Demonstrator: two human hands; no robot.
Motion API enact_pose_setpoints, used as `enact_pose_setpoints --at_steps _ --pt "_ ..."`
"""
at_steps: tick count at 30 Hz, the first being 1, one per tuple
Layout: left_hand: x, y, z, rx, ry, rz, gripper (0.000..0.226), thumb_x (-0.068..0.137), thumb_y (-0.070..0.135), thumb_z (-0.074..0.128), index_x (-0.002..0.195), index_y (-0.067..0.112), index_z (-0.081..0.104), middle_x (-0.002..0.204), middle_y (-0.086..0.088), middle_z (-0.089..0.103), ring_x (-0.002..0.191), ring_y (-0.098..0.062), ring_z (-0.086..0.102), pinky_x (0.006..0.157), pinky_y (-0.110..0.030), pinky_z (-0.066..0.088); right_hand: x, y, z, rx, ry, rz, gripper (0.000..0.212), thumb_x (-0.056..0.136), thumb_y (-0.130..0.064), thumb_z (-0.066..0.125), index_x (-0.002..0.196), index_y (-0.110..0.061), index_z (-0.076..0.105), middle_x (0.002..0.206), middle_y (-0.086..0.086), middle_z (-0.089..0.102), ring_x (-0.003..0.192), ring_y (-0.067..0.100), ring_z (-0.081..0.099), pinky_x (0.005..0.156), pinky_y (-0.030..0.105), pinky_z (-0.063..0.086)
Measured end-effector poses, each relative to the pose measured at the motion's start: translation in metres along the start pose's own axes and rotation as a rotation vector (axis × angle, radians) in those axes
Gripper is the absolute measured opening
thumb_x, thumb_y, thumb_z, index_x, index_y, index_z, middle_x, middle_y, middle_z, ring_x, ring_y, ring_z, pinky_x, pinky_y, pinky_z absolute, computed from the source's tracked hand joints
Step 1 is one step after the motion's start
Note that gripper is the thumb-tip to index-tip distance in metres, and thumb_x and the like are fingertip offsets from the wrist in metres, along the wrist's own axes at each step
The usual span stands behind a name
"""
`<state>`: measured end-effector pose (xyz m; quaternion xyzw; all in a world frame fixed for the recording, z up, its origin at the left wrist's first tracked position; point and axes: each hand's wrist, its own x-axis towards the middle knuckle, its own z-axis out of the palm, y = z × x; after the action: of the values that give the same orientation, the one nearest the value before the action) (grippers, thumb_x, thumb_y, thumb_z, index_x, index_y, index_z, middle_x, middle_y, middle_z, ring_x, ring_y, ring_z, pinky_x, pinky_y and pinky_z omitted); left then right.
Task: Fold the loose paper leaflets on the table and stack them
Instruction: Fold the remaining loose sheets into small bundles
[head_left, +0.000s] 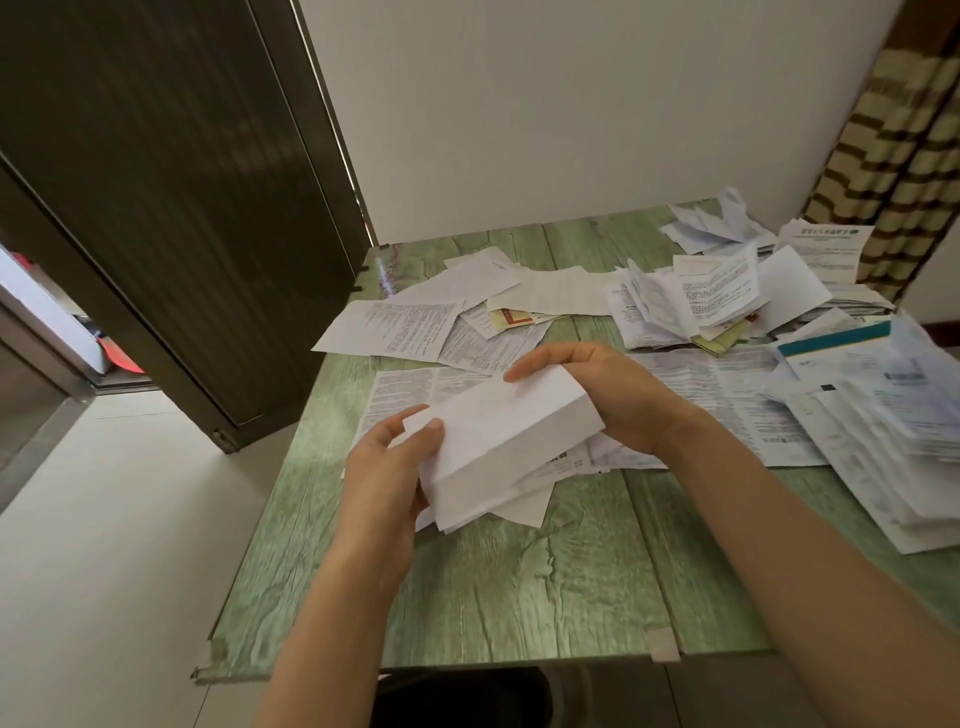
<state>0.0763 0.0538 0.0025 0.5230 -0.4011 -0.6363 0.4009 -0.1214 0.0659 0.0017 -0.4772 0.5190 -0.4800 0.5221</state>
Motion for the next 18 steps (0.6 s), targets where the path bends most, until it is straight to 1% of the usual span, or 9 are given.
enact_pose_setpoints --at_steps 3,4,6,7,9,11,14,16,18 --pt "-0.002 0.004 -0.003 0.079 0.028 0.112 0.017 0.09 0.01 0.059 0.101 0.023 0.063 0.086 0.003 0.068 0.068 -0.013 0.064 0.046 -0.024 0.049 0.002 0.0 -0.005 0.147 -0.023 -0.01 0.036 0.096 -0.009 0.032 0.099 -0.012 0.068 0.088 0.01 0.068 0.08 0.021 0.061 0.068 0.028 0.049" --pt "-0.004 0.005 -0.003 0.123 0.014 0.144 0.017 0.089 0.01 0.06 0.099 0.024 0.065 0.079 0.004 0.068 0.061 -0.011 0.063 0.042 -0.022 0.047 0.002 0.0 -0.007 0.168 -0.037 -0.001 0.032 0.098 -0.019 0.036 0.102 -0.01 0.066 0.087 0.011 0.069 0.079 0.021 0.061 0.07 0.03 0.048" --pt "-0.007 0.006 -0.004 0.223 -0.054 0.181 0.019 0.088 0.012 0.062 0.097 0.028 0.067 0.07 0.004 0.069 0.054 -0.01 0.063 0.041 -0.021 0.047 0.003 0.001 -0.01 0.116 -0.085 0.026 0.036 0.091 -0.039 0.049 0.104 -0.009 0.065 0.086 0.009 0.071 0.071 0.018 0.059 0.066 0.027 0.045" --pt "-0.009 0.006 -0.004 0.263 -0.099 0.189 0.02 0.088 0.013 0.062 0.097 0.03 0.068 0.068 0.003 0.069 0.053 -0.009 0.063 0.043 -0.02 0.048 0.002 0.0 -0.01 0.056 -0.137 0.042 0.036 0.086 -0.041 0.056 0.104 -0.01 0.065 0.086 0.007 0.072 0.069 0.015 0.058 0.064 0.025 0.045" --pt "-0.012 0.004 -0.002 0.297 -0.177 0.197 0.022 0.088 0.013 0.062 0.101 0.029 0.068 0.071 -0.002 0.072 0.055 -0.01 0.063 0.045 -0.02 0.049 -0.001 0.002 -0.007 -0.049 -0.286 0.093 0.028 0.081 -0.032 0.067 0.102 -0.014 0.067 0.088 0.003 0.071 0.073 0.012 0.061 0.063 0.021 0.049" --pt "-0.011 0.001 0.0 0.309 -0.193 0.212 0.023 0.087 0.016 0.064 0.105 0.03 0.068 0.082 -0.008 0.073 0.062 -0.014 0.064 0.05 -0.023 0.049 -0.003 0.005 -0.004 -0.102 -0.378 0.15 0.017 0.078 -0.018 0.072 0.095 -0.015 0.069 0.088 0.003 0.071 0.077 0.014 0.066 0.065 0.022 0.052" --pt "-0.006 -0.001 0.001 0.25 -0.108 0.212 0.023 0.083 0.028 0.067 0.106 0.031 0.066 0.091 -0.002 0.071 0.074 -0.012 0.066 0.061 -0.026 0.052 -0.002 0.006 -0.002 -0.112 -0.267 0.129 0.005 0.083 -0.008 0.068 0.084 -0.013 0.067 0.078 0.0 0.07 0.066 0.012 0.065 0.058 0.021 0.052" --pt "-0.004 0.001 0.002 0.104 -0.116 0.18 0.037 0.075 0.033 0.068 0.11 0.021 0.064 0.091 0.0 0.071 0.078 -0.014 0.068 0.066 -0.03 0.055 0.0 0.005 -0.002 -0.059 -0.129 0.078 0.003 0.085 -0.011 0.065 0.084 -0.014 0.064 0.075 -0.002 0.07 0.064 0.011 0.065 0.055 0.021 0.051" --pt "-0.005 0.002 0.004 -0.033 -0.163 0.141 0.049 0.07 0.03 0.069 0.113 0.01 0.06 0.087 -0.001 0.073 0.077 -0.016 0.07 0.064 -0.028 0.056 0.002 0.006 -0.003 0.004 -0.032 0.021 0.001 0.087 -0.015 0.064 0.087 -0.014 0.063 0.077 -0.002 0.071 0.067 0.012 0.065 0.057 0.021 0.051"
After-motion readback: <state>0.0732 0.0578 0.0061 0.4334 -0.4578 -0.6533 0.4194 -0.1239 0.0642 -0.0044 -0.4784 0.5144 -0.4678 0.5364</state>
